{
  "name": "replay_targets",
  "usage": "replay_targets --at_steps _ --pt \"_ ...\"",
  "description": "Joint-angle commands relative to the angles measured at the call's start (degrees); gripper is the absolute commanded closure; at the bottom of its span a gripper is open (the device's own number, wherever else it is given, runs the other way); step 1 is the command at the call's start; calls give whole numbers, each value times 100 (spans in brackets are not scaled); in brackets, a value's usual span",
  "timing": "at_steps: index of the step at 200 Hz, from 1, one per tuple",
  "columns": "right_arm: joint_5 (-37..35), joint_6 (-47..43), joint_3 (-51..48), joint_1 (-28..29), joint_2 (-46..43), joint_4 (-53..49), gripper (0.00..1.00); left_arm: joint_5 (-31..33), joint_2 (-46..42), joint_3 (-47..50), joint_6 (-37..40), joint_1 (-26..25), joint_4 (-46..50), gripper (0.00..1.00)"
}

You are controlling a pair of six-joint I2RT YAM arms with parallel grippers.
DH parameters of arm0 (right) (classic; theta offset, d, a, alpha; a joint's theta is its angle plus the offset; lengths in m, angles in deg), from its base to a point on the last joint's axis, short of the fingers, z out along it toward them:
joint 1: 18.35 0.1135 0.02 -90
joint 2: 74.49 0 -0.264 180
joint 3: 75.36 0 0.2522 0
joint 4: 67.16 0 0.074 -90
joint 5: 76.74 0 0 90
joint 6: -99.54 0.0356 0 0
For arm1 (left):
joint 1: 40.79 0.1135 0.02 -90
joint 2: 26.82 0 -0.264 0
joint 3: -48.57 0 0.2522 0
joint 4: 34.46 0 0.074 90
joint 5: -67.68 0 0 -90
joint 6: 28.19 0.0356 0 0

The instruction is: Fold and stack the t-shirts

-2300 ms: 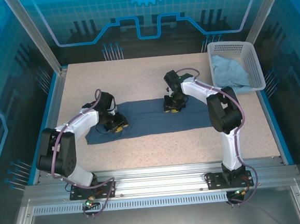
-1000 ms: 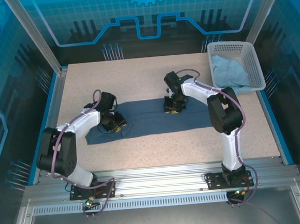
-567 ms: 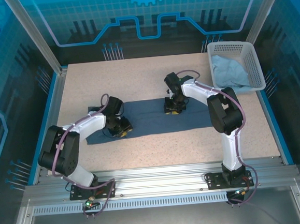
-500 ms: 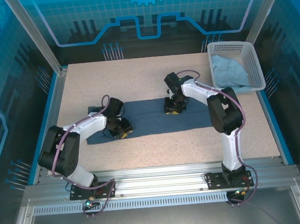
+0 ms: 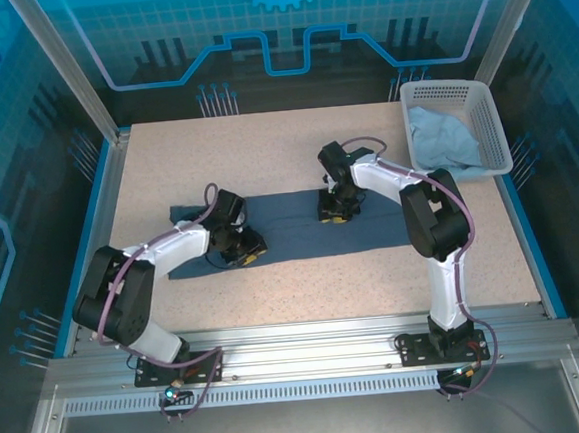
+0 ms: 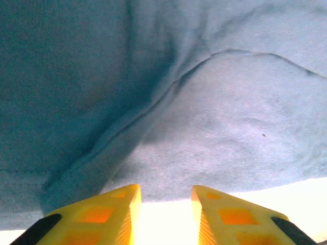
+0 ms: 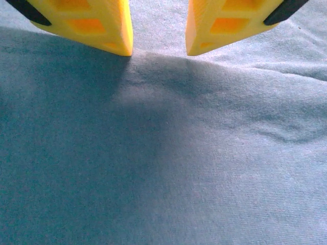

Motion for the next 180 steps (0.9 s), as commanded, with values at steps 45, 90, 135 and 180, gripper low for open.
replay_targets --at_steps 45,90,135,180 --pt "83 -1 -22 78 -201 -16 67 848 -49 -283 440 558 806 54" --pt "75 11 -3 78 -180 -33 67 252 652 -501 618 478 448 55" --pt "76 24 -12 83 -172 -6 67 204 618 -594 506 137 351 56" --pt "100 33 2 75 -125 20 67 229 554 -668 404 3 432 57"
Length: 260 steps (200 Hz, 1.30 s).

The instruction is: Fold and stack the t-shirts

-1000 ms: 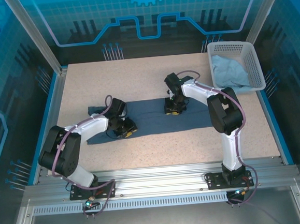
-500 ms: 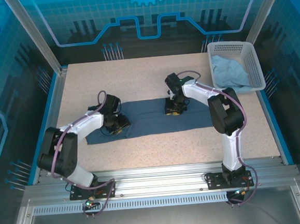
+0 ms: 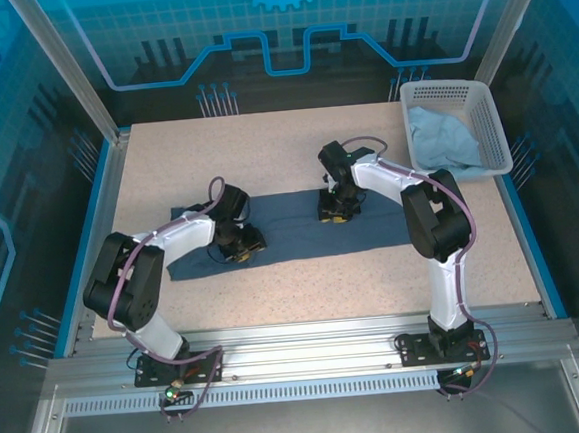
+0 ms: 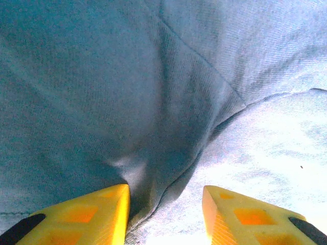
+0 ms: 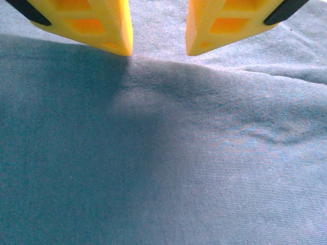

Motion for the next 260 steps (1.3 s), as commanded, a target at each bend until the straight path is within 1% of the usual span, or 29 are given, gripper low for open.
replay_targets --at_steps 1,19,57,107,139,156,176,193,219,231,241,260 --pt "96 31 4 78 -78 16 67 -139 -107 -183 -37 -63 60 57" --pt "105 31 18 80 -68 16 67 -209 -62 -221 -47 -145 8 57" --pt "105 14 11 75 -61 7 67 -158 104 -359 -86 -353 -81 57" --pt "115 14 -30 78 -63 7 67 -168 428 -435 -118 -408 -272 58" --pt "114 17 -45 81 -72 7 67 -199 563 -526 -108 -452 -215 59" --pt "82 5 -25 76 -93 -9 67 -112 391 -541 -125 -450 -141 59" --pt "-20 -3 -31 72 -185 15 67 212 -106 -611 -203 -387 161 56" --pt "-69 -4 -60 54 -284 97 67 461 -585 -508 -384 -102 371 55" --pt "-64 8 -63 26 -309 165 67 528 -1063 -316 -837 820 658 56" --pt "-36 -8 -26 18 -258 149 68 554 -1133 -333 -960 1234 675 56" --pt "-20 -6 -2 20 -221 144 68 657 -1132 -403 -1074 1549 662 58" --pt "7 -4 11 28 -194 159 68 763 -963 -539 -1180 1991 405 62"
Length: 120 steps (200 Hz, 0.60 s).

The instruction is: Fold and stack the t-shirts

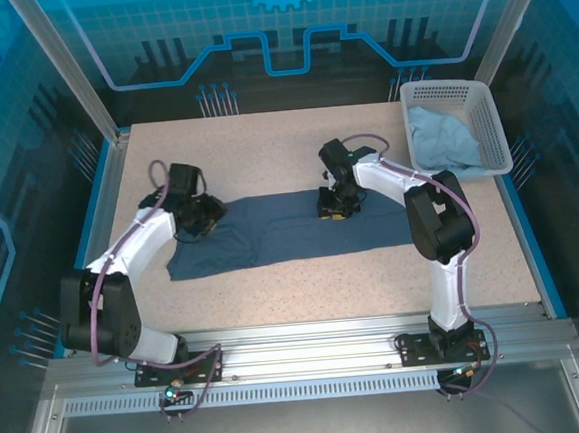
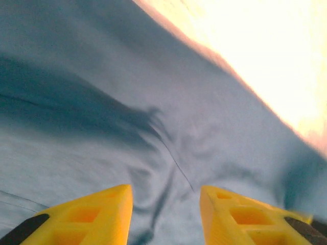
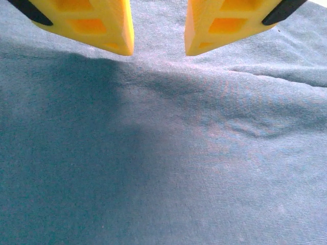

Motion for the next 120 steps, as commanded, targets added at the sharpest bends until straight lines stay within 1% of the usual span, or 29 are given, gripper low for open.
replay_targets --at_steps 1,19,31,52,91,120 --pt "45 5 50 28 -56 11 68 248 172 -144 -356 411 106 62" --pt "54 2 84 28 -47 1 68 202 599 -222 -388 700 -76 63" --pt "53 6 75 32 -37 -1 68 45 908 -167 -420 837 -285 63" --pt "12 -8 72 20 -47 -42 68 -73 1265 -58 -368 847 -314 63" --pt "-27 -21 100 -241 -69 -62 68 83 1062 721 -363 855 -387 66" --pt "-77 -159 309 -521 9 -196 69 247 959 593 -258 855 -324 66"
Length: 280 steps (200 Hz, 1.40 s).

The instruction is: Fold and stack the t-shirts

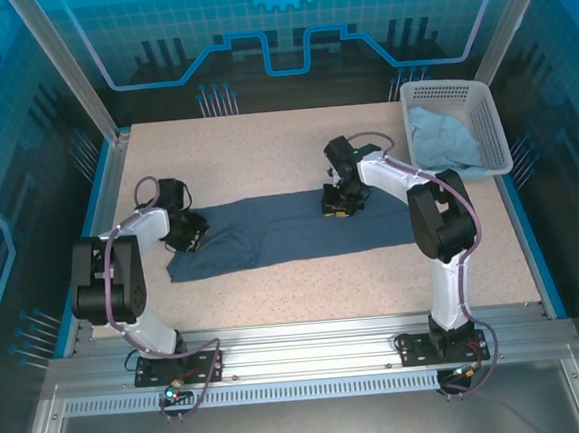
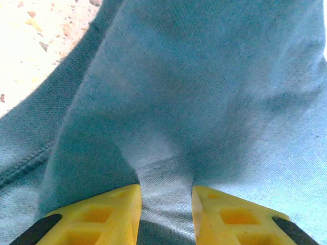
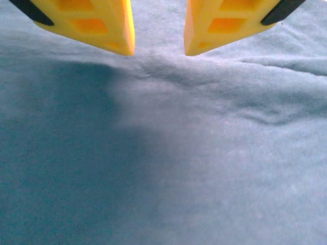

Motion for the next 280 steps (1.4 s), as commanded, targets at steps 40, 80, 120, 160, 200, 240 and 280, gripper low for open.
replay_targets --at_steps 40,80,120,160,200,240,280 --pt "-179 -379 399 -743 197 -330 69 301 -777 -289 -218 -420 460 62" --pt "-200 -559 458 -946 344 -380 69 -9 -239 -216 -786 -725 -43 66" --pt "-200 -516 430 -949 375 -372 69 -114 202 62 -1078 -1076 -345 69" --pt "-347 -547 535 -937 574 -534 70 127 331 211 -1130 -1104 -315 73" --pt "-523 -309 481 -983 831 -994 72 91 1108 -649 -864 -878 -118 72" --pt "-385 352 -128 -954 482 -1079 71 -370 2714 -3081 -265 -756 183 71" --pt "557 2347 -1877 -576 -512 137 71 -1341 4371 -5577 -472 -936 -290 71"
